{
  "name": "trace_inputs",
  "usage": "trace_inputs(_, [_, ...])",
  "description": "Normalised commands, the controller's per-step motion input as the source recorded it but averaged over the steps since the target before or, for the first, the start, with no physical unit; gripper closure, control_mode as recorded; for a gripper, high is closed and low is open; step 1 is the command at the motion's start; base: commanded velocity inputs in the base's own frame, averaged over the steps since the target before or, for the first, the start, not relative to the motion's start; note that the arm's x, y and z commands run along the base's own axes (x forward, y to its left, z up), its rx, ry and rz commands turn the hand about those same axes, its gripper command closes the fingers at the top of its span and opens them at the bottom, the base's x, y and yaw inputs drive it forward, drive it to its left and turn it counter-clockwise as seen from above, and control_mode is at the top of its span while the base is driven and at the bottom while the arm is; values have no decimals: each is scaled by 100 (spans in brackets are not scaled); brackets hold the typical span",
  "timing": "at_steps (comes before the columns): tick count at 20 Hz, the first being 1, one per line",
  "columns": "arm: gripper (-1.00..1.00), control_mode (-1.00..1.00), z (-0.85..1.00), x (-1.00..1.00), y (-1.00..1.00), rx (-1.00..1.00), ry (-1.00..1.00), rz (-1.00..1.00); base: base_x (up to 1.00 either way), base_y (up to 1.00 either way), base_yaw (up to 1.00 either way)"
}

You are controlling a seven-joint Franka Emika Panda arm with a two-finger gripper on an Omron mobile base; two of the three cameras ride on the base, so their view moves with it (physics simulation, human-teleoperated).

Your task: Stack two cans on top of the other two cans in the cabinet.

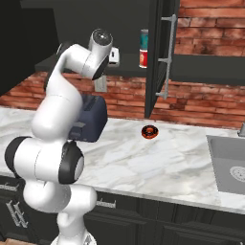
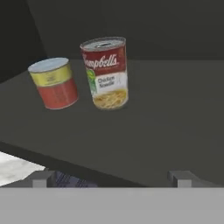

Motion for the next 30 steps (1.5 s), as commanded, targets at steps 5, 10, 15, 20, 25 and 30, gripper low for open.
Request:
trace_inputs(5, [-100,-100,21,-24,28,0,9,8,0,0,0])
trace_inputs(10, [-100,-100,-4,-21,3,-1,-5,0,0,0,0])
trace_inputs(15, [-100,-100,-9,-4,15,0,-25,-8,0,0,0])
trace_inputs(20, [-100,-100,-2,20,12,0,-15,-13,0,0,0])
trace_inputs(25, [-100,-100,1,37,11,0,8,-5,0,0,0])
trace_inputs(30, [-100,-100,0,44,8,0,6,-1,0,0,0])
